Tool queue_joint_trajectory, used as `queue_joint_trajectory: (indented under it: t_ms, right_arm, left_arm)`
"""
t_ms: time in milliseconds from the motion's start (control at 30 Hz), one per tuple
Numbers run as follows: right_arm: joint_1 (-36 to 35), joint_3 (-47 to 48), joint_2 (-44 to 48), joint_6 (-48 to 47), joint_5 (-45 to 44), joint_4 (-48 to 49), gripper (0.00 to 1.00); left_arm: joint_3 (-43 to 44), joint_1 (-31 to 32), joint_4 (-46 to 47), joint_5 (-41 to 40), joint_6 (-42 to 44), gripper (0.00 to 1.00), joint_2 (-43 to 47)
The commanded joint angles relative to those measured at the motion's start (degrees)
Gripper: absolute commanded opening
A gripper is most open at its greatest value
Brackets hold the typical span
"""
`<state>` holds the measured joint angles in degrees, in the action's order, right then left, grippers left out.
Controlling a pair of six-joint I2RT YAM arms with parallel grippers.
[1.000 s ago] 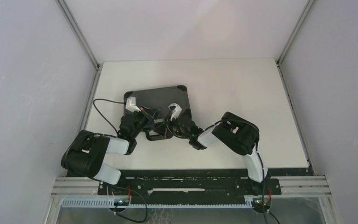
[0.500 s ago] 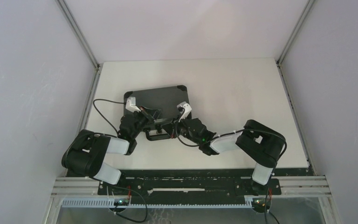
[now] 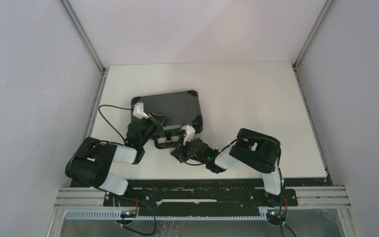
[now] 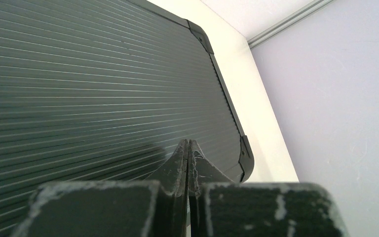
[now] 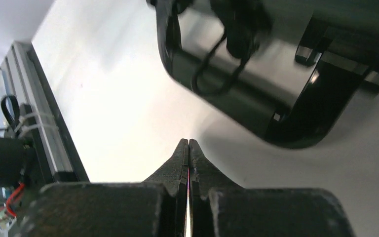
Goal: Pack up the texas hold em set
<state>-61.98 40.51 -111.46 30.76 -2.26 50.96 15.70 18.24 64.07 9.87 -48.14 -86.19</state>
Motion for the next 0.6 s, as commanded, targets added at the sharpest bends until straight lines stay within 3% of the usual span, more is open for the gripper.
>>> queue_joint_trajectory:
  t_ms: [0, 567]
  right_arm:
    - [-0.88, -0.88, -3.88, 5.17, 1.93, 4.99, 0.0]
    - [7.1, 6.96, -8.64, 6.95, 5.07, 8.23, 0.0]
  left_arm:
    - [-3.51, -0.66, -15.54, -1.32, 2.44, 0.0, -3.27]
    - [-3.49, -0.73, -15.47, -1.5, 2.35, 0.0, -4.15]
